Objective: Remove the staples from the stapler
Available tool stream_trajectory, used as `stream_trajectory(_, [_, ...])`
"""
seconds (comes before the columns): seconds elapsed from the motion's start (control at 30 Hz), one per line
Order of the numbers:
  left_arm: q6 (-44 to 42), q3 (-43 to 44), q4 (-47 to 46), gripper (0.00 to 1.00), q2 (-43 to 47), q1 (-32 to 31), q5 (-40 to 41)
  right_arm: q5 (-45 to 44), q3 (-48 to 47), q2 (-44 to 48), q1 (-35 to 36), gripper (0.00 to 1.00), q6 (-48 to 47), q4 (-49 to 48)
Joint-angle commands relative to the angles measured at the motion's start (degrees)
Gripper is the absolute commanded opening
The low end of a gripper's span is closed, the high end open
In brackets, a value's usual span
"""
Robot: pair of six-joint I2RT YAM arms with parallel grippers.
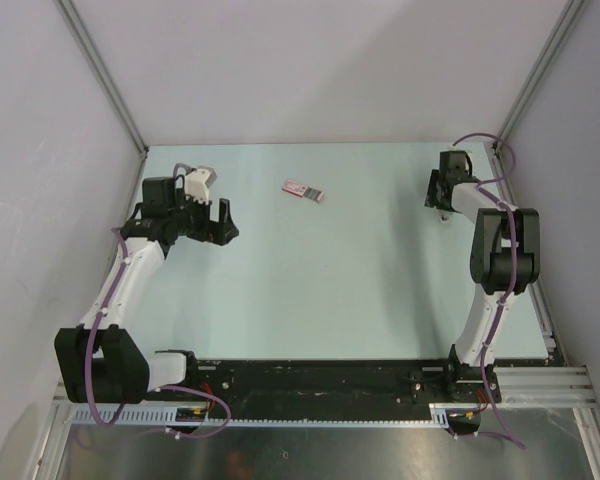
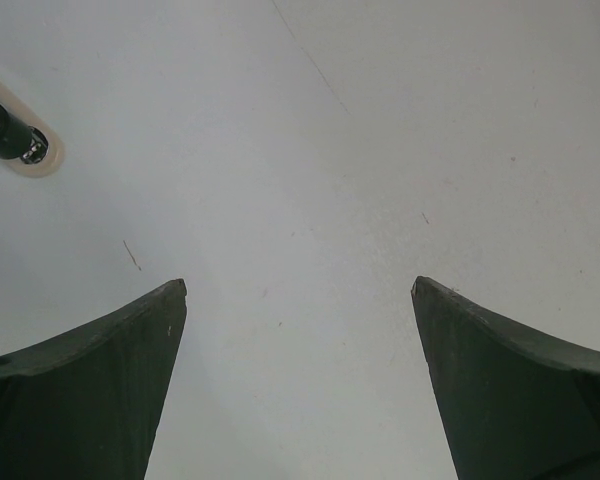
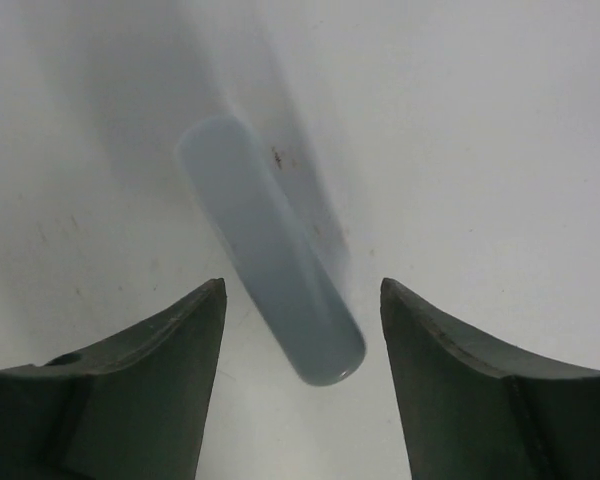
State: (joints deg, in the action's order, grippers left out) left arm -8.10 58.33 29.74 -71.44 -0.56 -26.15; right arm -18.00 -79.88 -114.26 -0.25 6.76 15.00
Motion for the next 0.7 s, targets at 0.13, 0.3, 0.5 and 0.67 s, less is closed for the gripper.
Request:
stream_trajectory(0.13, [-2.58,-0.77,-0.56,1.00,1.62,0.38,-1.78,3.75,-2.92,-0.42,-2.07,0.47,0.87,-0.36])
stream_trajectory(0.3, [-2.91,-1.14,-0.63,0.99,2.19,0.38,-1.51,4.60,-3.27,-0.91,-1.89,0.42,1.13,0.49])
stream_trajectory(0.5, [-3.37,-1.92,-0.58,1.00,3.17,0.38,-1.18,6.22,-3.46,-0.23,-0.64,0.22,2.06,1.88])
stream_trajectory(0.67, [-2.93,-2.21,-0.59,1.00,3.85,0.38,-1.34,6.97,-3.62,1.90,4.43,0.05,4.39,4.56])
